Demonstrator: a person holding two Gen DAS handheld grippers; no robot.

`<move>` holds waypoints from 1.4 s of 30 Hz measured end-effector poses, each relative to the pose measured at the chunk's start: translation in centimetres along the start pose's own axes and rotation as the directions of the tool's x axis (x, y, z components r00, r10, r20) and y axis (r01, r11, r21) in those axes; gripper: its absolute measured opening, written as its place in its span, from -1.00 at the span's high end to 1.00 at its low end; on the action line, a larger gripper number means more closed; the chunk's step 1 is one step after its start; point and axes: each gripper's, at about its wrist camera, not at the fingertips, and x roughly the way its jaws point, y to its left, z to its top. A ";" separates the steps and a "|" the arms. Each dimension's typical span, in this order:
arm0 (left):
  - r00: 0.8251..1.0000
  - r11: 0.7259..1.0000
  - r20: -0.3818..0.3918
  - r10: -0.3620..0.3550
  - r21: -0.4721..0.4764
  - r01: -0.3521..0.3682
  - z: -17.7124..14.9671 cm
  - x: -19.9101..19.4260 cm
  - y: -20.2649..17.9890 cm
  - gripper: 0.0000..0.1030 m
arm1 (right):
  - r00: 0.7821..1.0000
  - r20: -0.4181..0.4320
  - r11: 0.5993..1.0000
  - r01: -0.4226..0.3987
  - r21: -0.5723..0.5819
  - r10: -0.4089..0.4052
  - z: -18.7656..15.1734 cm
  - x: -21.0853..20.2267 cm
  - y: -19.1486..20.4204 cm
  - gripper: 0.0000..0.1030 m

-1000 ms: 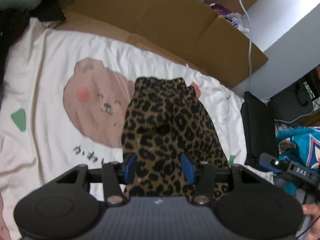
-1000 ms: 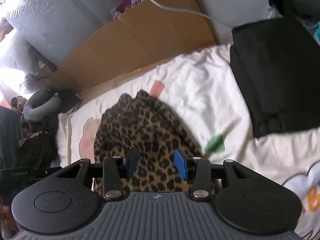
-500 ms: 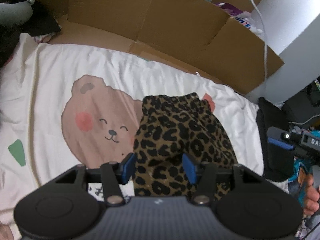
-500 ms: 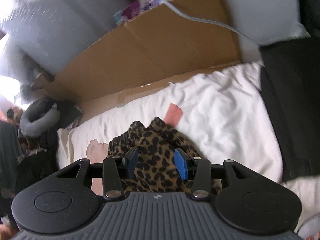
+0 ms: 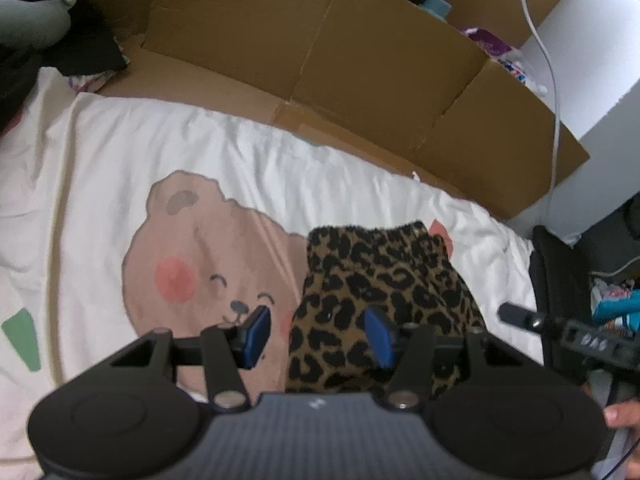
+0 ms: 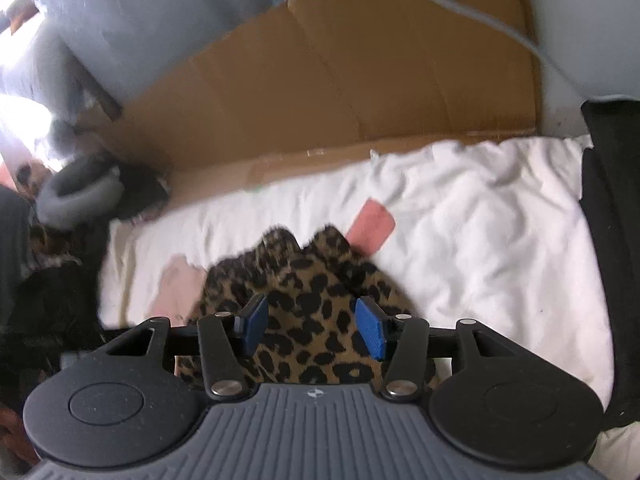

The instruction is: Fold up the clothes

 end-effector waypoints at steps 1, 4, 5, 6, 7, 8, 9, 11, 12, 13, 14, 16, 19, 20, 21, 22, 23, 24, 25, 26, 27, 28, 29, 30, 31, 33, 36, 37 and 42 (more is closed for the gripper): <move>1.000 1.000 0.007 0.004 -0.004 -0.004 0.1 0.2 0.1 -0.07 | 1.000 -0.006 1.000 0.011 -0.012 -0.011 0.0 0.5 0.2 -0.08; 1.000 0.999 0.005 0.005 -0.043 -0.005 0.2 0.9 0.5 -0.05 | 0.999 0.003 0.998 0.053 -0.020 -0.053 0.3 1.8 0.6 -0.08; 1.000 0.999 -0.001 -0.003 -0.051 0.003 0.2 1.1 0.6 -0.05 | 0.998 0.012 0.998 0.057 -0.027 -0.057 0.5 2.1 0.7 -0.08; 1.000 0.999 -0.005 -0.005 -0.049 0.004 0.2 1.4 0.6 -0.05 | 0.998 0.020 0.998 0.062 -0.033 -0.061 0.6 2.4 0.9 -0.08; 1.000 0.999 -0.007 0.001 -0.039 -0.001 0.2 1.7 0.6 -0.05 | 0.997 0.029 0.997 0.066 -0.039 -0.065 0.8 2.8 1.0 -0.08; 1.000 0.999 -0.008 0.012 -0.030 -0.012 0.3 2.0 0.6 -0.05 | 0.997 0.025 0.996 0.070 -0.045 -0.069 0.9 3.4 1.1 -0.08; 1.000 0.999 -0.013 0.018 -0.033 -0.018 0.3 2.4 0.7 -0.05 | 0.997 0.014 0.995 0.082 -0.050 -0.082 1.0 4.0 1.2 -0.08; 1.000 0.998 -0.023 0.014 -0.057 -0.016 0.4 3.1 1.0 -0.05 | 0.993 -0.012 0.991 0.116 -0.060 -0.117 1.0 5.2 1.3 -0.08; 1.000 0.998 -0.023 0.010 -0.066 -0.012 0.3 3.4 1.2 -0.05 | 0.992 -0.023 0.990 0.125 -0.059 -0.126 0.9 5.6 1.4 -0.08; 1.000 0.997 -0.023 0.006 -0.075 -0.008 0.2 3.6 1.3 -0.05 | 0.993 -0.032 0.991 0.116 -0.061 -0.118 0.8 6.1 1.5 -0.08; 1.000 0.996 -0.022 0.004 -0.084 -0.006 0.1 3.9 1.5 -0.05 | 0.992 -0.043 0.991 0.115 -0.075 -0.119 0.5 6.5 1.9 -0.08; 1.000 0.994 -0.025 0.005 -0.113 -0.008 -0.3 4.6 1.7 -0.03 | 0.990 -0.067 0.987 0.118 -0.107 -0.126 0.0 7.3 2.6 -0.08; 0.999 0.985 -0.044 -0.014 -0.172 0.006 -0.6 5.4 2.0 0.09 | 0.984 -0.062 0.977 0.155 -0.143 -0.166 -0.3 7.7 3.3 0.35; 0.999 0.983 -0.045 -0.018 -0.182 0.010 -0.6 5.5 2.0 0.10 | 0.983 -0.052 0.974 0.168 -0.149 -0.178 -0.3 7.6 3.4 0.73; 0.999 0.984 -0.040 -0.018 -0.176 0.011 -0.6 5.3 1.8 0.10 | 0.983 -0.049 0.975 0.166 -0.150 -0.175 -0.2 7.4 3.3 0.80; 0.999 0.985 -0.034 -0.017 -0.170 0.011 -0.6 5.2 1.7 0.10 | 0.984 -0.048 0.976 0.160 -0.151 -0.169 -0.1 7.1 3.2 0.90; 0.999 0.987 -0.029 -0.017 -0.162 0.012 -0.6 5.1 1.5 0.10 | 0.986 -0.039 0.974 0.157 -0.161 -0.165 0.0 6.7 3.2 0.97; 1.000 0.989 -0.023 -0.016 -0.149 0.013 -0.5 4.9 1.3 0.10 | 0.986 -0.029 0.973 0.154 -0.173 -0.161 0.1 6.3 3.1 0.97; 1.000 0.991 -0.017 -0.016 -0.136 0.013 -0.4 4.7 1.1 0.10 | 0.987 -0.020 0.971 0.154 -0.182 -0.160 0.2 5.9 3.1 1.00; 1.000 0.992 -0.010 -0.015 -0.125 0.014 -0.3 4.5 0.9 0.10 | 0.987 -0.011 0.969 0.154 -0.191 -0.159 0.3 5.5 3.1 1.00; 1.000 0.993 -0.004 -0.014 -0.117 0.014 -0.2 4.4 0.8 0.10 | 0.988 -0.006 0.969 0.150 -0.194 -0.154 0.5 5.1 3.0 1.00; 1.000 0.994 0.001 -0.014 -0.110 0.014 -0.1 4.3 0.6 0.10 | 0.989 -0.001 0.970 0.146 -0.196 -0.149 0.6 4.7 2.9 1.00; 1.000 0.994 0.004 -0.012 -0.105 0.012 0.0 4.2 0.5 0.10 | 0.989 0.003 0.969 0.145 -0.199 -0.147 0.7 4.3 2.9 1.00; 1.000 0.994 0.005 -0.011 -0.104 0.011 0.1 4.2 0.4 0.10 | 0.989 0.008 0.968 0.148 -0.202 -0.149 0.8 3.9 2.9 1.00; 1.000 0.995 0.008 -0.013 -0.102 0.014 0.1 4.2 0.3 0.11 | 0.988 0.013 0.967 0.152 -0.205 -0.152 0.8 3.5 2.9 1.00; 1.000 0.995 0.014 -0.018 -0.097 0.019 0.2 4.2 0.0 0.11 | 0.986 0.027 0.964 0.166 -0.209 -0.164 0.9 2.9 2.8 1.00; 0.999 0.996 0.004 -0.034 -0.080 0.034 0.2 4.9 -0.7 0.20 | 0.977 0.044 0.960 0.212 -0.181 -0.207 1.1 2.4 2.4 1.00; 0.999 0.996 -0.005 -0.035 -0.077 0.034 0.2 5.4 -1.0 0.21 | 0.976 0.047 0.958 0.219 -0.183 -0.214 1.1 2.5 2.3 1.00; 0.999 0.999 -0.029 0.016 -0.036 -0.018 -0.1 7.7 -2.1 0.18 | 0.962 0.044 0.939 0.272 -0.212 -0.268 1.4 4.5 2.0 1.00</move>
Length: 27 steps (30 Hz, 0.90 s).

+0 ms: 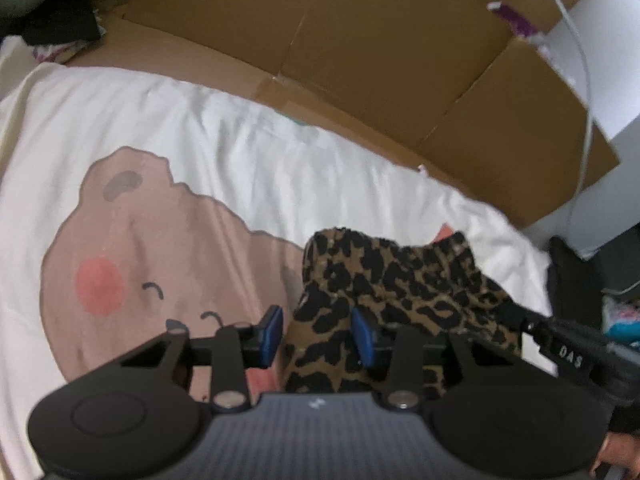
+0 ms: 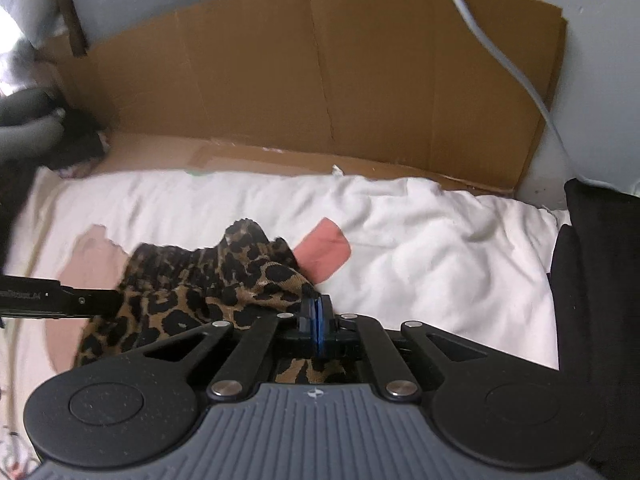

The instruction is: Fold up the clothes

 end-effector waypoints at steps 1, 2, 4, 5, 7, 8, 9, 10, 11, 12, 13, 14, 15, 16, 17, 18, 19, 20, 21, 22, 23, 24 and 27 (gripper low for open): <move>1.000 1.000 -0.004 0.010 -0.002 -0.010 0.0 0.4 0.1 0.18 | 1.000 -0.015 1.000 0.007 -0.004 -0.007 0.0 0.8 0.1 1.00; 1.000 1.000 -0.009 0.015 -0.011 -0.015 0.0 0.8 0.3 0.18 | 0.999 -0.037 1.000 0.009 -0.005 -0.010 -0.1 1.4 0.2 1.00; 1.000 1.000 -0.015 0.021 -0.022 -0.021 0.0 1.5 0.7 0.17 | 0.998 -0.065 1.000 0.022 0.004 -0.022 -0.2 2.4 0.1 0.98; 1.000 1.000 -0.012 0.028 -0.014 -0.028 0.0 1.6 0.7 0.17 | 0.998 -0.069 1.000 0.018 0.025 -0.016 -0.1 2.5 -0.2 0.92; 0.999 0.999 -0.005 0.040 0.005 -0.040 0.1 2.0 0.6 0.17 | 0.997 -0.067 0.995 -0.019 0.093 0.025 -0.1 2.0 -1.1 0.77; 0.999 0.999 0.000 0.045 0.021 -0.045 0.2 2.0 0.5 0.17 | 0.996 -0.066 0.990 -0.047 0.135 0.056 -0.2 1.6 -1.6 0.67; 0.999 0.998 0.003 0.048 0.034 -0.048 0.2 2.1 0.3 0.17 | 0.994 -0.061 0.980 -0.083 0.180 0.095 -0.3 1.1 -2.2 0.61; 0.999 0.998 0.005 0.050 0.044 -0.050 0.3 2.1 0.1 0.17 | 0.992 -0.046 0.975 -0.105 0.193 0.116 -0.4 0.3 -2.5 0.41; 0.999 0.997 0.006 0.052 0.054 -0.052 0.4 2.2 0.0 0.17 | 0.991 -0.029 0.972 -0.125 0.200 0.134 -0.5 -0.4 -2.7 0.28; 0.998 0.996 0.006 0.055 0.065 -0.055 0.4 2.2 -0.1 0.17 | 0.988 -0.012 0.968 -0.145 0.206 0.151 -0.6 -1.1 -3.0 0.27; 0.998 0.996 0.006 0.057 0.072 -0.057 0.4 2.2 -0.2 0.18 | 0.988 -0.002 0.970 -0.151 0.189 0.154 -0.7 -1.7 -3.1 0.27; 0.998 0.996 0.006 0.057 0.075 -0.058 0.4 2.2 -0.2 0.18 | 0.989 -0.001 0.975 -0.145 0.168 0.148 -0.9 -2.2 -3.3 0.27; 0.998 0.996 0.006 0.057 0.074 -0.057 0.4 2.2 -0.2 0.18 | 0.989 -0.005 0.977 -0.143 0.159 0.146 -1.1 -2.4 -3.6 0.27; 0.998 0.996 0.006 0.057 0.075 -0.057 0.4 2.2 -0.2 0.18 | 0.988 -0.013 0.976 -0.150 0.157 0.154 -1.5 -2.6 -3.9 0.27; 0.998 0.995 0.007 0.058 0.078 -0.059 0.4 2.2 -0.2 0.18 | 0.986 -0.023 0.974 -0.159 0.161 0.165 -1.9 -2.6 -4.3 0.27; 0.998 0.995 0.007 0.062 0.083 -0.062 0.4 2.2 -0.3 0.18 | 0.984 -0.038 0.973 -0.167 0.160 0.175 -2.5 -2.5 -4.4 0.27; 0.998 0.994 0.008 0.066 0.086 -0.066 0.4 2.2 -0.4 0.18 | 0.982 -0.053 0.972 -0.174 0.158 0.184 -3.1 -2.4 -4.5 0.27; 0.998 0.994 0.009 0.070 0.088 -0.070 0.4 2.2 -0.4 0.18 | 0.981 -0.066 0.974 -0.172 0.144 0.183 -3.5 -2.2 -4.5 0.27; 0.997 0.993 0.009 0.073 0.088 -0.074 0.3 2.2 -0.5 0.18 | 0.981 -0.082 0.978 -0.166 0.124 0.177 -4.0 -2.0 -4.2 0.27; 0.997 0.993 0.009 0.076 0.087 -0.077 0.3 2.2 -0.5 0.18 | 0.981 -0.099 0.982 -0.155 0.104 0.165 -4.5 -1.8 -4.0 0.27; 0.997 0.993 0.008 0.078 0.085 -0.078 0.4 2.2 -0.5 0.18 | 0.982 -0.116 0.986 -0.143 0.085 0.152 -5.0 -1.6 -3.8 0.27; 0.997 0.994 0.006 0.078 0.082 -0.078 0.4 2.2 -0.5 0.18 | 0.981 -0.137 0.989 -0.129 0.067 0.137 -5.4 -1.3 -3.5 0.27; 0.997 0.995 -0.001 0.074 0.068 -0.074 0.4 2.2 -0.4 0.17 | 0.980 -0.163 0.993 -0.109 0.048 0.115 -6.3 -1.0 -3.7 0.27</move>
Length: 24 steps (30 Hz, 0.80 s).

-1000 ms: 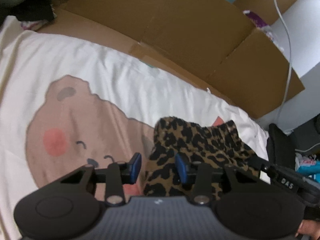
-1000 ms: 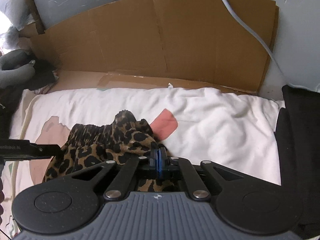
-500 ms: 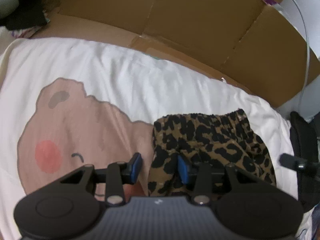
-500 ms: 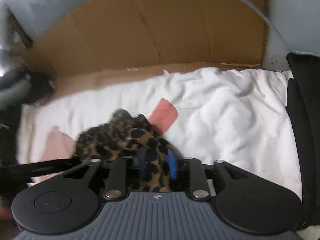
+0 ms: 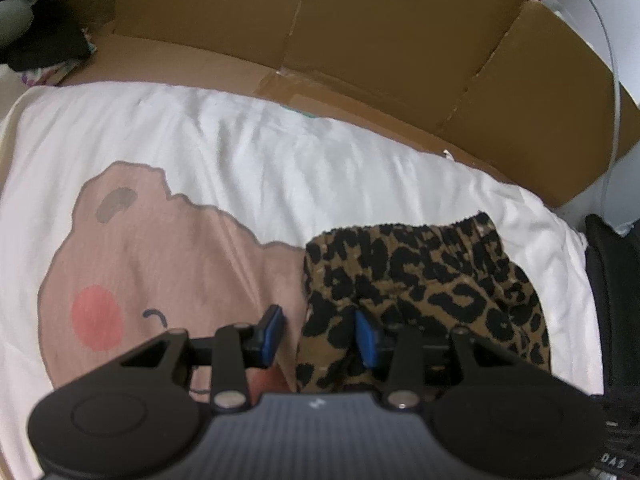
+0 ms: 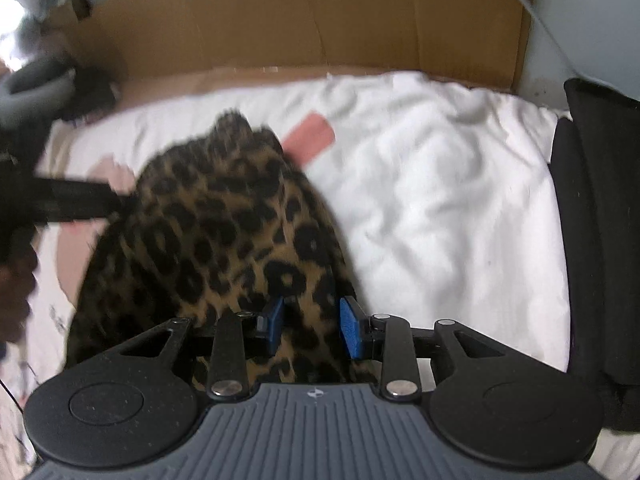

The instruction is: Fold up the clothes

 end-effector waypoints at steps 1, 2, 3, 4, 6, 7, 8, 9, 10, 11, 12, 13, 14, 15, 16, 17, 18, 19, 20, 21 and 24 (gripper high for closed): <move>1.000 1.000 -0.001 0.000 -0.001 0.000 0.0 0.0 0.0 0.17 | 1.000 -0.002 1.000 0.002 0.004 -0.002 -0.2 -0.1 -0.2 0.27; 1.000 1.000 -0.002 0.003 0.001 -0.003 0.0 0.0 0.0 0.16 | 1.000 -0.005 1.000 -0.003 0.011 0.003 -0.4 -0.1 -0.5 0.27; 1.000 1.000 -0.002 0.007 0.004 -0.007 -0.1 0.0 -0.1 0.14 | 1.000 -0.009 1.000 -0.009 0.015 0.009 -0.5 0.0 -0.7 0.27; 1.000 1.000 -0.002 0.012 0.008 -0.012 -0.1 0.0 -0.2 0.14 | 1.000 -0.021 1.000 -0.013 0.014 0.014 -0.7 0.0 -0.9 0.27; 1.000 1.000 -0.002 0.021 0.013 -0.021 -0.1 -0.1 -0.3 0.10 | 0.999 -0.038 1.000 -0.015 0.006 0.015 -1.0 0.3 -1.2 0.27; 1.000 1.000 -0.002 0.026 0.014 -0.026 -0.1 -0.1 -0.3 0.08 | 0.999 -0.042 1.000 -0.018 0.004 0.018 -1.2 0.3 -1.4 0.27; 1.000 0.999 -0.002 0.030 0.015 -0.030 -0.2 -0.1 -0.3 0.05 | 0.999 -0.045 1.000 -0.021 0.003 0.021 -1.4 0.4 -1.6 0.27; 0.999 0.999 -0.001 0.033 0.013 -0.033 -0.2 -0.2 -0.2 -0.01 | 0.999 -0.042 0.999 -0.030 0.014 0.030 -1.6 0.3 -1.9 0.27; 0.999 0.999 -0.002 0.035 0.006 -0.035 -0.2 -0.3 -0.1 -0.03 | 0.998 -0.041 0.999 -0.038 0.027 0.039 -1.7 0.4 -2.1 0.28; 0.999 0.999 -0.003 0.034 -0.003 -0.034 -0.2 -0.4 0.0 -0.04 | 0.998 -0.039 0.999 -0.043 0.031 0.044 -1.8 0.4 -2.2 0.31; 0.999 0.999 -0.003 0.032 -0.009 -0.032 -0.2 -0.7 0.1 -0.03 | 0.998 -0.037 0.999 -0.042 0.026 0.043 -1.8 0.4 -2.2 0.34; 1.000 0.999 -0.004 0.031 -0.015 -0.031 -0.2 -0.9 0.2 -0.03 | 0.998 -0.037 0.999 -0.041 0.020 0.042 -1.8 0.3 -2.2 0.63; 0.999 0.999 -0.008 0.035 -0.018 -0.035 -0.1 -1.3 0.3 -0.07 | 0.999 -0.036 0.999 -0.037 0.018 0.038 -1.7 0.2 -2.3 0.95; 0.999 0.999 -0.012 0.041 -0.019 -0.041 0.0 -1.7 0.3 -0.09 | 0.999 -0.035 0.999 -0.032 0.017 0.033 -1.6 0.1 -2.4 1.00; 0.999 0.999 -0.012 0.041 -0.017 -0.041 0.1 -2.1 0.3 -0.10 | 0.999 -0.031 0.999 -0.039 0.023 0.039 -1.6 -0.1 -2.7 1.00; 0.999 0.999 -0.006 0.036 -0.014 -0.036 0.2 -2.7 0.2 -0.15 | 0.999 -0.024 0.999 -0.041 0.027 0.042 -1.6 -0.4 -2.8 1.00; 1.000 0.999 0.003 0.030 -0.012 -0.030 0.4 -3.2 0.2 -0.27 | 0.999 -0.017 0.999 -0.043 0.030 0.043 -1.6 -0.7 -2.9 1.00; 1.000 1.000 0.017 0.024 -0.012 -0.024 0.5 -3.8 0.1 -0.31 | 0.999 -0.009 0.998 -0.045 0.033 0.045 -1.5 -1.0 -3.0 1.00; 0.999 1.000 0.035 0.016 -0.011 -0.015 0.6 -4.4 -0.1 -0.34 | 0.999 -0.003 0.999 -0.043 0.033 0.043 -1.5 -1.2 -3.0 1.00; 0.999 1.000 0.052 0.006 -0.005 -0.006 0.6 -5.0 -0.4 -0.32 | 0.999 0.003 0.999 -0.040 0.032 0.040 -1.5 -1.5 -3.0 1.00; 0.993 0.996 0.110 -0.040 0.083 0.031 0.2 -6.4 -2.0 0.14 | 1.000 0.012 0.999 -0.028 0.033 0.027 -1.4 -2.2 -3.0 1.00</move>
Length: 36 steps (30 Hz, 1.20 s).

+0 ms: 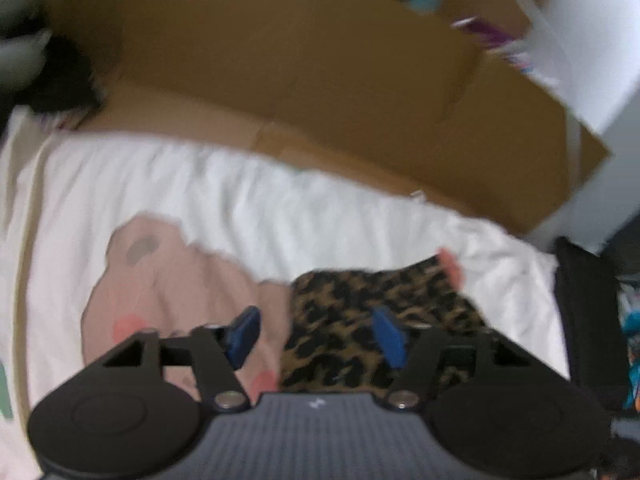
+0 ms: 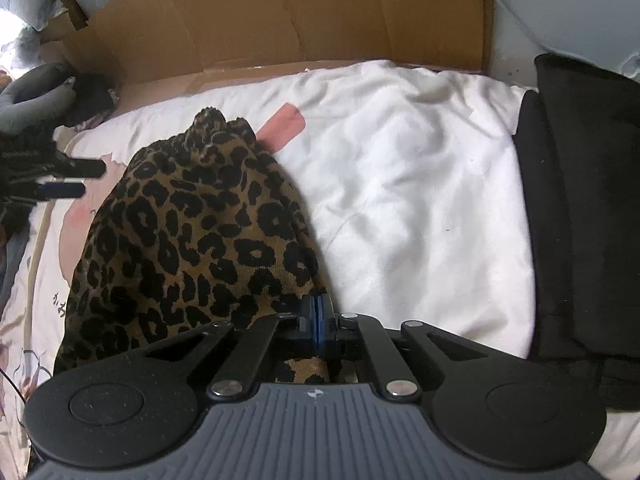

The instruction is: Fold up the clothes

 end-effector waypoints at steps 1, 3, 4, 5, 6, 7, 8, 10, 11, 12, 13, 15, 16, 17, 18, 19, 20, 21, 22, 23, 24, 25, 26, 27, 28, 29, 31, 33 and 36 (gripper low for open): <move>1.000 0.999 -0.006 -0.014 0.037 0.014 -0.2 -0.1 -0.8 0.24 | 1.000 0.001 1.000 0.005 0.001 -0.005 0.0 -0.2 0.0 1.00; 0.998 0.997 -0.041 -0.044 0.063 0.047 -0.8 0.4 -1.9 0.57 | 1.000 0.003 1.000 0.016 0.003 -0.016 0.1 -0.5 -0.2 1.00; 0.997 0.996 -0.058 -0.058 0.069 0.062 -1.2 0.7 -2.5 0.64 | 1.000 0.005 1.000 0.022 -0.002 -0.022 0.0 -0.6 -0.2 1.00; 0.995 0.995 -0.072 -0.063 0.077 0.069 -1.4 1.1 -2.9 0.74 | 1.000 0.003 0.999 0.031 -0.011 -0.031 -0.1 -0.6 -0.2 1.00; 0.995 0.994 -0.080 -0.063 0.085 0.069 -1.7 1.4 -3.3 0.76 | 0.999 -0.002 0.999 0.038 -0.011 -0.038 -0.2 -0.5 -0.2 1.00; 0.994 0.993 -0.086 -0.061 0.092 0.068 -2.0 1.9 -3.7 0.77 | 0.999 -0.009 0.999 0.044 -0.009 -0.044 -0.3 -0.5 -0.2 1.00; 0.994 0.993 -0.092 -0.059 0.095 0.068 -2.3 2.4 -4.0 0.79 | 0.999 -0.015 0.999 0.050 -0.008 -0.050 -0.4 -0.4 -0.3 1.00; 0.993 0.994 -0.107 -0.054 0.085 0.063 -2.8 3.3 -4.4 0.79 | 0.998 -0.020 0.998 0.061 -0.008 -0.061 -0.5 -0.2 -0.3 1.00; 0.992 0.995 -0.115 -0.047 0.079 0.056 -3.0 3.9 -4.6 0.80 | 0.998 -0.018 0.998 0.066 -0.011 -0.066 -0.6 -0.2 -0.3 1.00; 0.992 0.996 -0.122 -0.035 0.073 0.044 -3.2 4.4 -4.7 0.80 | 0.998 -0.012 0.998 0.065 -0.007 -0.065 -0.6 -0.2 -0.3 1.00; 0.991 0.997 -0.128 -0.024 0.067 0.033 -3.4 5.0 -4.8 0.80 | 0.999 -0.005 0.999 0.054 0.006 -0.054 -0.6 -0.4 -0.4 1.00; 0.990 0.998 -0.139 -0.007 0.055 0.015 -3.5 5.9 -4.8 0.80 | 0.999 0.003 0.999 0.033 0.027 -0.033 -0.6 -0.9 -0.5 0.98; 0.990 0.999 -0.144 0.000 0.054 0.007 -3.5 6.3 -4.8 0.80 | 1.000 0.013 0.999 0.026 0.027 -0.026 -0.6 -1.3 -0.6 0.98; 0.989 0.998 -0.146 0.006 0.060 0.003 -3.5 6.6 -4.8 0.80 | 0.999 0.025 0.999 0.022 0.023 -0.023 -0.6 -1.8 -0.6 0.95; 0.989 0.998 -0.148 0.012 0.066 -0.002 -3.6 6.9 -4.9 0.80 | 0.999 0.034 1.000 0.021 0.019 -0.022 -0.6 -2.3 -0.6 0.93; 0.989 0.997 -0.149 0.018 0.074 -0.007 -3.6 7.1 -5.0 0.81 | 0.999 0.038 1.000 0.016 0.015 -0.017 -0.6 -2.8 -0.7 0.84; 0.989 0.996 -0.148 0.023 0.085 -0.011 -3.7 7.2 -5.1 0.81 | 0.999 0.039 1.000 0.009 0.012 -0.009 -0.6 -3.2 -0.7 0.65; 0.989 0.995 -0.147 0.029 0.094 -0.015 -3.7 7.2 -5.2 0.81 | 0.999 0.040 1.000 0.000 0.006 -0.001 -0.8 -3.6 -0.6 0.51; 0.988 0.995 -0.149 0.033 0.099 -0.018 -3.7 7.1 -5.3 0.81 | 0.999 0.041 1.000 -0.008 -0.002 0.008 -0.9 -4.0 -0.4 0.18; 0.988 0.995 -0.152 0.036 0.100 -0.021 -3.6 6.9 -5.4 0.81 | 0.999 0.041 1.000 -0.018 -0.016 0.019 -1.2 -4.3 -0.2 0.13; 0.987 0.995 -0.154 0.038 0.102 -0.022 -3.6 6.6 -5.4 0.81 | 0.999 0.033 0.999 -0.023 -0.028 0.024 -1.6 -4.3 -0.1 0.13; 0.988 0.994 -0.151 0.038 0.109 -0.022 -3.6 6.3 -5.5 0.81 | 0.999 0.024 0.999 -0.026 -0.040 0.027 -1.9 -4.4 0.1 0.13; 0.989 0.993 -0.146 0.038 0.118 -0.021 -3.6 5.7 -5.5 0.80 | 1.000 0.013 0.999 -0.025 -0.046 0.025 -2.3 -4.3 0.2 0.13; 0.989 0.992 -0.142 0.036 0.125 -0.018 -3.6 5.1 -5.6 0.80 | 1.000 0.002 0.999 -0.022 -0.050 0.022 -2.7 -4.2 0.2 0.13; 0.990 0.991 -0.137 0.033 0.133 -0.015 -3.6 4.5 -5.6 0.81 | 1.000 -0.010 0.999 -0.018 -0.051 0.018 -3.1 -4.0 0.1 0.13; 0.991 0.990 -0.130 0.024 0.143 -0.005 -3.6 3.9 -5.7 0.80 | 1.000 -0.023 0.999 -0.015 -0.048 0.014 -3.4 -3.7 0.0 0.13; 0.994 0.984 -0.112 -0.017 0.175 0.037 -3.8 2.5 -6.0 0.74 | 0.999 -0.047 0.999 -0.013 -0.041 0.011 -4.0 -3.2 -0.3 0.15; 0.993 0.979 -0.114 -0.036 0.195 0.058 -4.1 1.7 -6.3 0.74 | 0.998 -0.059 0.998 -0.019 -0.064 0.015 -4.6 -2.9 -0.2 0.67; 0.989 0.974 -0.134 -0.056 0.210 0.084 -4.8 1.5 -6.9 0.73 | 0.998 -0.065 0.994 0.001 -0.113 -0.009 -5.4 -3.0 -0.2 1.00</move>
